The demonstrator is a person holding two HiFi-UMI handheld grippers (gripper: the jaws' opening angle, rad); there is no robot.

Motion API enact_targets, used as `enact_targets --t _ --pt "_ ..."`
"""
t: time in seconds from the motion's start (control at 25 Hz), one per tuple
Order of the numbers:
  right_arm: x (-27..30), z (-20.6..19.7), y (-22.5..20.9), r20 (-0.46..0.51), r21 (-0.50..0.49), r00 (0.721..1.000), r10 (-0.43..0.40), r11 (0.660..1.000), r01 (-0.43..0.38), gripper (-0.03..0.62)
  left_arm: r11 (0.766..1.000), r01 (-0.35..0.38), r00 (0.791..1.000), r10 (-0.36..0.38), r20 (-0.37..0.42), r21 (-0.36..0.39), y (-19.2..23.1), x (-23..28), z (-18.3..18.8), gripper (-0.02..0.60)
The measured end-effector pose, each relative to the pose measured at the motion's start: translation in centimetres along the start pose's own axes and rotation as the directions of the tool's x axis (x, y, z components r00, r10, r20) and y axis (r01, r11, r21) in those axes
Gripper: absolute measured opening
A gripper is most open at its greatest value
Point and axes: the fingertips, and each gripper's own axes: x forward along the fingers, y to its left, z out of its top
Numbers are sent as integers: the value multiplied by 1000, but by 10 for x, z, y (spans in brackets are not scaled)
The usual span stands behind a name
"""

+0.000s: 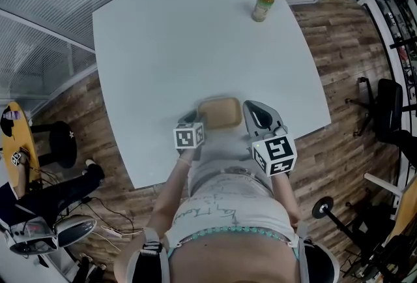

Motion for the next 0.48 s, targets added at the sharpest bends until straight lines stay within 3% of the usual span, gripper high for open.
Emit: enact_targets --t 0.48 --pt "5 0 -5 -12 -26 999 33 999 -33 0 996 -40 999 41 4 -83 -3 8 -6 88"
